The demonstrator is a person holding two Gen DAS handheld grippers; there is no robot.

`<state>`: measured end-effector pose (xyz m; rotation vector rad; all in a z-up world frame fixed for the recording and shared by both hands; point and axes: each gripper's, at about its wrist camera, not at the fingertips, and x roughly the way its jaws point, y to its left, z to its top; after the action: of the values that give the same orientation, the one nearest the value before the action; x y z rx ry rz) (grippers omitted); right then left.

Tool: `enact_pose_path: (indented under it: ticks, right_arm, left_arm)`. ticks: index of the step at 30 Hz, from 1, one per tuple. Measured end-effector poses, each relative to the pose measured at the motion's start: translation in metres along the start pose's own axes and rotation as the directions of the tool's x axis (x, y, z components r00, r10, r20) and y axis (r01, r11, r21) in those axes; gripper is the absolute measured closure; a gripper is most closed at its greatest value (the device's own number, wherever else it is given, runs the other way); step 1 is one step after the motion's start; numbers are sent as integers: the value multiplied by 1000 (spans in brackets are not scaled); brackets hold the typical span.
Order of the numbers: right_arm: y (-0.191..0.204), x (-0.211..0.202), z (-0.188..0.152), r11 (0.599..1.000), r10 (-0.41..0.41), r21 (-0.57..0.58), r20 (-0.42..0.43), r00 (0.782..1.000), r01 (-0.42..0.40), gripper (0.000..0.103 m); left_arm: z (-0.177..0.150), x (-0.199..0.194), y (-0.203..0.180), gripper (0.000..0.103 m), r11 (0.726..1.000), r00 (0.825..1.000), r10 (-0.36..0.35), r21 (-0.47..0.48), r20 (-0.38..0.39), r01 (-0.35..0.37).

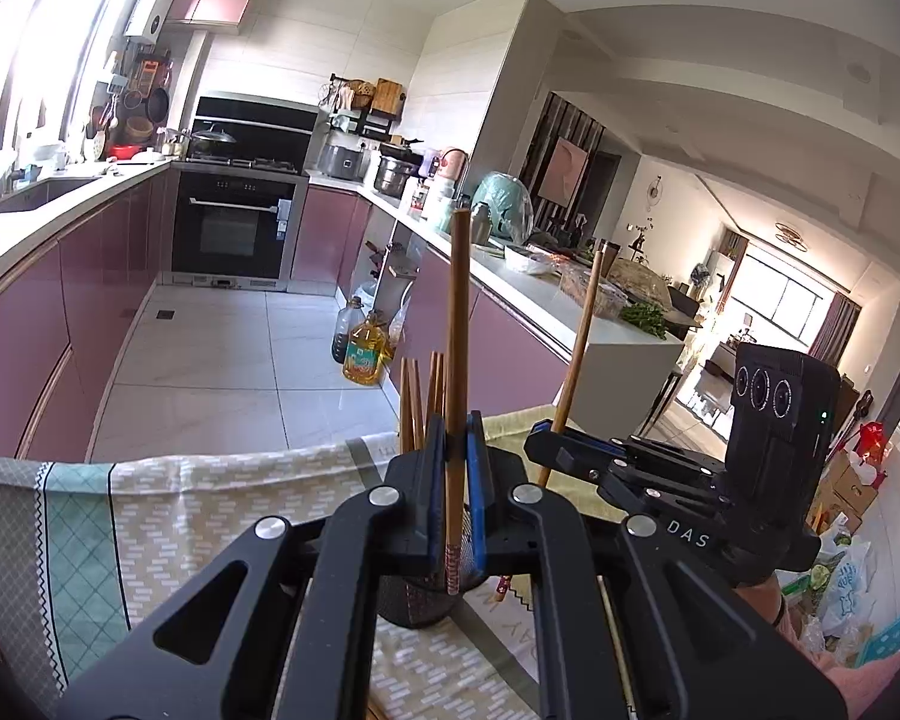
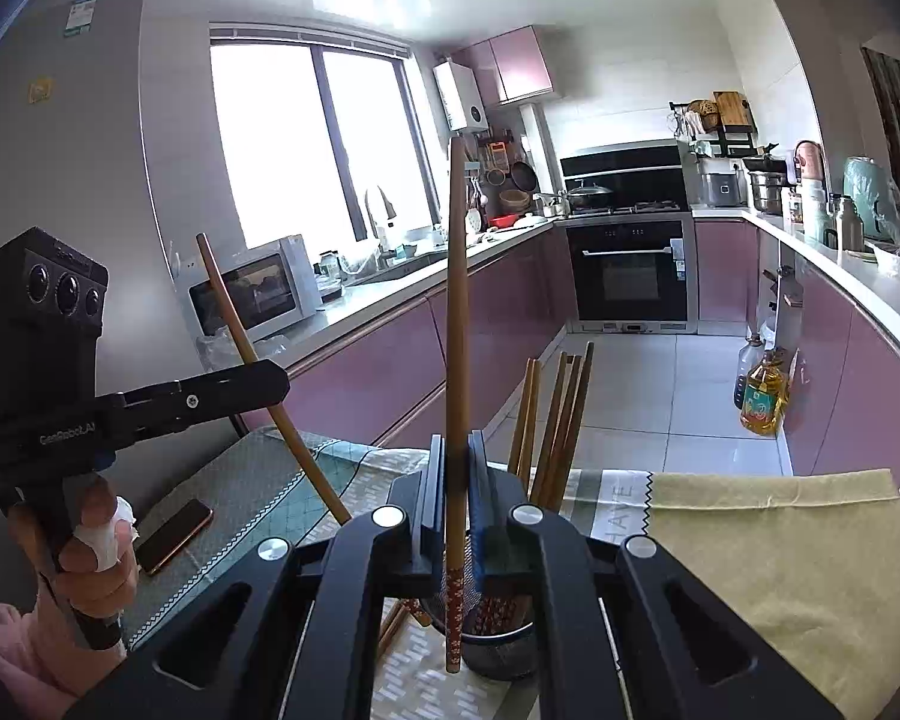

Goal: Organize utensils
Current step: 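Lower the left gripper's chopstick into the mesh cup and open while the right gripper does likewise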

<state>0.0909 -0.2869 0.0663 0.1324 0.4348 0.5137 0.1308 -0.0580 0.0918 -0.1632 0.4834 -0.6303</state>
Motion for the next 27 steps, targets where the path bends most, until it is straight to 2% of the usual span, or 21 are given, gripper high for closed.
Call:
enact_pose_path:
  ticks: [14,23,27]
  right_arm:
    - [-8,26,0,999,-35,30,0,999,35,97]
    - [-19,51,-11,997,-48,62,-73,996,52,97]
    - [-20,55,-20,996,-44,71,-111,993,52,97]
  left_arm:
    - [0,30,-9,96,996,996,75,51,-53,-73]
    - [-10,50,-8,96,992,987,102,85,-124,-92]
    - [-14,59,-6,96,992,982,94,104,-166,-78]
